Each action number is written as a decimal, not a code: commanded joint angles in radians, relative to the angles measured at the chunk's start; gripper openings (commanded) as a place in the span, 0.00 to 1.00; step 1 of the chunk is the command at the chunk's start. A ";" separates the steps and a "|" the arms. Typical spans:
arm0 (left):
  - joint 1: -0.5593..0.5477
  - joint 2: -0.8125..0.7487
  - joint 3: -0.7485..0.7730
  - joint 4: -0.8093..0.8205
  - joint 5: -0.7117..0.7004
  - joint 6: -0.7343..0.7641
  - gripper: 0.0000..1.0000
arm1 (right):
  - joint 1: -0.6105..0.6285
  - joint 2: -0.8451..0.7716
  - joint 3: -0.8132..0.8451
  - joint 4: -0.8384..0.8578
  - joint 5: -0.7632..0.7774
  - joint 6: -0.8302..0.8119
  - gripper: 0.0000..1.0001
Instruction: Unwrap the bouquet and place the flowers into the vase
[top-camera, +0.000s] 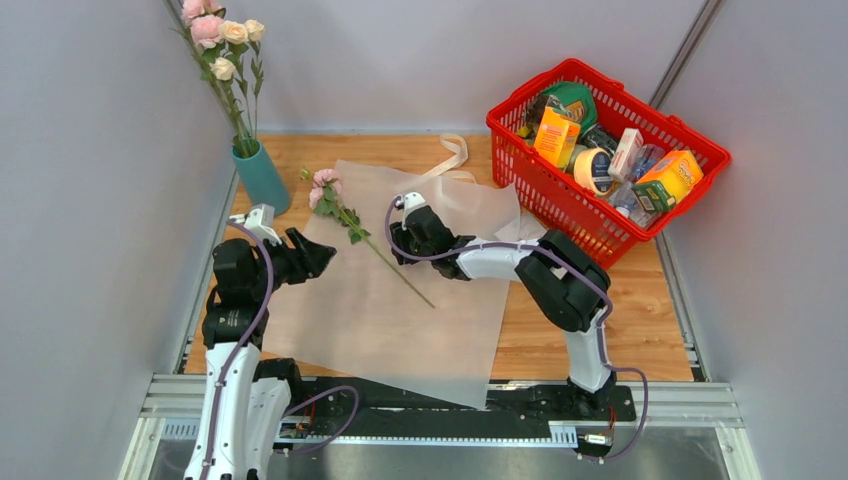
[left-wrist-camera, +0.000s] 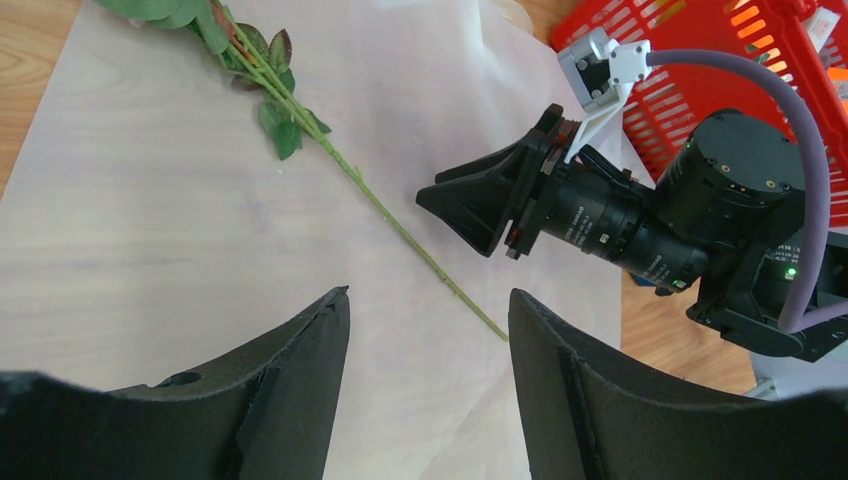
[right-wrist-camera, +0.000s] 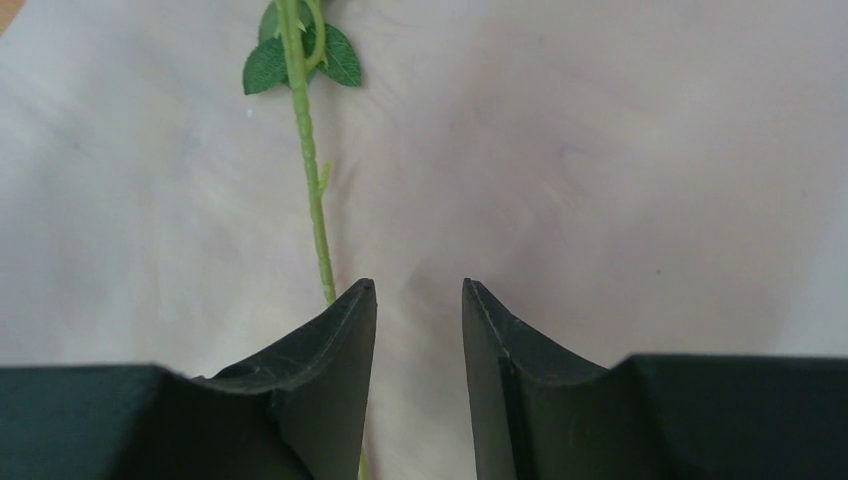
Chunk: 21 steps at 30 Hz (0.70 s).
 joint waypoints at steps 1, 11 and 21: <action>-0.004 -0.006 0.008 0.009 -0.005 0.014 0.67 | -0.001 0.022 0.060 0.027 -0.075 0.011 0.39; -0.004 -0.006 0.008 0.007 -0.006 0.014 0.67 | 0.025 0.066 0.105 0.019 -0.111 0.024 0.35; -0.004 -0.004 0.011 0.006 -0.006 0.014 0.67 | 0.062 0.106 0.141 -0.042 -0.005 -0.010 0.33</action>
